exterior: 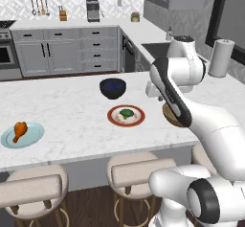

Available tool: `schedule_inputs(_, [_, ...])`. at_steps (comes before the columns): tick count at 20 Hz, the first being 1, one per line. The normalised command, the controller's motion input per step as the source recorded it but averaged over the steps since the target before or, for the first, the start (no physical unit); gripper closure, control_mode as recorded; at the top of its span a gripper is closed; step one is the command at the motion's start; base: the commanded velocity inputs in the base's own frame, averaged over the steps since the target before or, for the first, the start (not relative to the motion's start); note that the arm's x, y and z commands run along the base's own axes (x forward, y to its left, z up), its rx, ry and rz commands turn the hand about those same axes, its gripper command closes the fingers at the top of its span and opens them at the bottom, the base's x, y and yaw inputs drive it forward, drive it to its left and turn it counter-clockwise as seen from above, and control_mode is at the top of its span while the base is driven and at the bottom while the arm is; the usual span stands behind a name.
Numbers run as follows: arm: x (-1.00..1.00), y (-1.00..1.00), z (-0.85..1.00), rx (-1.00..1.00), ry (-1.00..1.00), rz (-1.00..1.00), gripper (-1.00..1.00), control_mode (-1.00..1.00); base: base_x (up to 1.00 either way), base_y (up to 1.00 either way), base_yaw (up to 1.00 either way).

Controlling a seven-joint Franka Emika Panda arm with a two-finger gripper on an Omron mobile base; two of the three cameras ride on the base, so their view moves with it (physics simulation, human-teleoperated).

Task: Pick the chicken drumstick and broccoli from their plates and place them in the bowl. Then put the bowl in the fridge.

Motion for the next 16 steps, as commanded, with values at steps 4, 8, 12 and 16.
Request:
schedule_inputs(4, [0.25,0.18,0.0,-0.02,0.07,0.0,-1.0,-1.0,0.0,0.0,0.0])
schedule_inputs(8, [0.85,0.2,-0.18,-0.01,0.16,0.0,-1.0,-1.0,0.0,0.0,0.0])
schedule_inputs(12, [1.0,0.06,-0.32,0.0,0.18,0.0,-1.0,-1.0,0.0,0.0,0.0])
schedule_inputs(16, [1.0,0.0,-0.43,0.0,0.22,0.09,-1.0,-1.0,0.0,0.0,0.0])
